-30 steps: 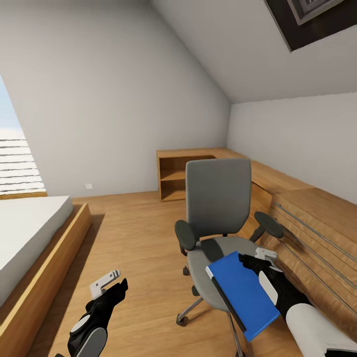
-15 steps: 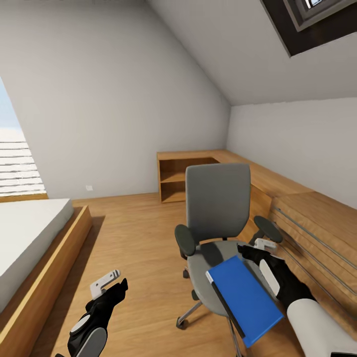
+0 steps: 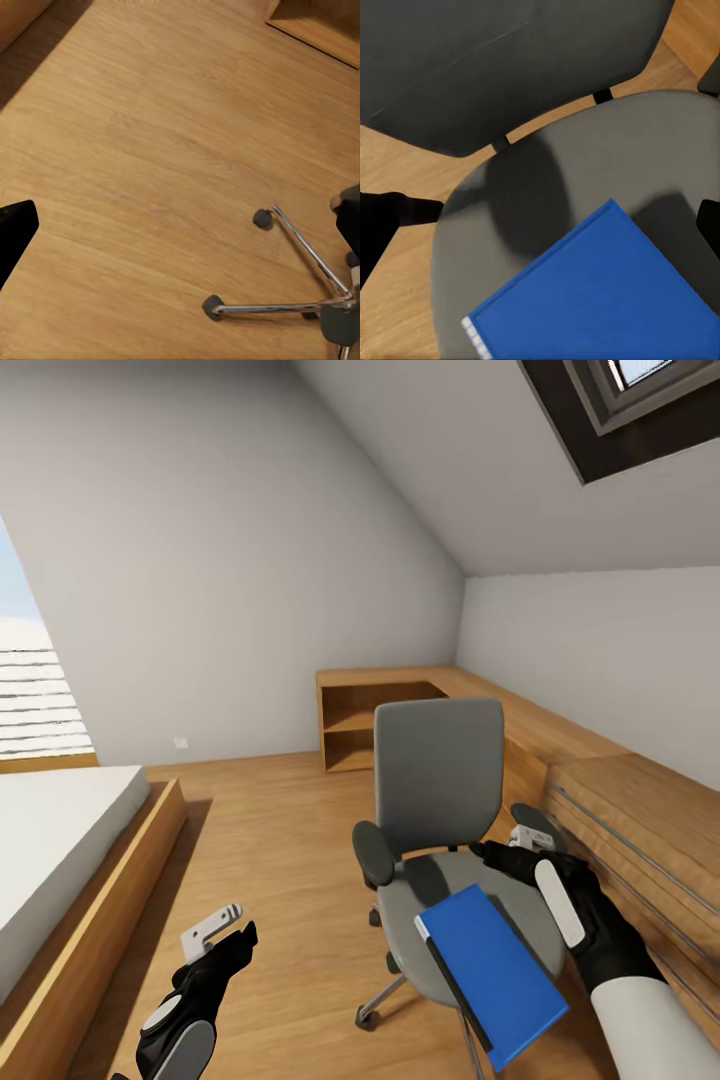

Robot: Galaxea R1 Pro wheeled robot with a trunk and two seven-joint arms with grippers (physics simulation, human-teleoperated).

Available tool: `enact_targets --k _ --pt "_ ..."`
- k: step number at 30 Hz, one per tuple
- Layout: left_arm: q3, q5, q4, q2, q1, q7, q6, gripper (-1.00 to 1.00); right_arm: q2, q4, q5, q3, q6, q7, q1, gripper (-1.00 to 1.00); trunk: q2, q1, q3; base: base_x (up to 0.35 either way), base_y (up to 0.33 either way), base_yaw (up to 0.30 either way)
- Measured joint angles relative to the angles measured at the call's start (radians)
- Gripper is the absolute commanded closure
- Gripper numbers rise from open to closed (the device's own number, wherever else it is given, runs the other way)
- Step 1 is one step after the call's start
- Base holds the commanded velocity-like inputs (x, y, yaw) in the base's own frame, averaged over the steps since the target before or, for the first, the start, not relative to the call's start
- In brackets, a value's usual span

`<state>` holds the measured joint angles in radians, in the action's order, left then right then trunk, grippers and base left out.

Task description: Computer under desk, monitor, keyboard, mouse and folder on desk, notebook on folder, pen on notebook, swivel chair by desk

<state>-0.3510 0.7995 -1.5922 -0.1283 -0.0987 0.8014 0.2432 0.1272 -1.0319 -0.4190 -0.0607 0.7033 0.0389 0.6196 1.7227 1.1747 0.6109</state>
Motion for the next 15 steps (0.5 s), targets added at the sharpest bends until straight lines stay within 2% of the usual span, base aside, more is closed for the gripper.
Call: enact_targets --k 5,9,10,15 --pt "0.0 0.001 0.0 0.0 0.0 0.0 0.0 -1.0 -0.001 -0.009 -0.008 -0.008 0.003 0.0 -0.001 -1.0 -0.035 -0.019 -0.016 0.0 0.0 0.0" --pt "0.0 0.001 0.0 0.0 0.0 0.0 0.0 -1.0 -0.004 -0.022 -0.033 -0.037 0.005 0.001 -0.001 -1.0 -0.063 -0.035 -0.028 0.0 0.0 0.0" --pt "0.0 0.001 0.0 0.0 0.0 0.0 0.0 -1.0 -0.005 -0.026 -0.057 -0.048 0.005 0.002 -0.002 -1.0 -0.07 -0.038 -0.031 0.0 0.0 0.0" --pt "0.0 0.001 0.0 0.0 0.0 0.0 0.0 -1.0 -0.005 -0.028 -0.067 -0.051 0.006 0.003 -0.002 -1.0 -0.07 -0.038 -0.031 0.0 0.0 0.0"
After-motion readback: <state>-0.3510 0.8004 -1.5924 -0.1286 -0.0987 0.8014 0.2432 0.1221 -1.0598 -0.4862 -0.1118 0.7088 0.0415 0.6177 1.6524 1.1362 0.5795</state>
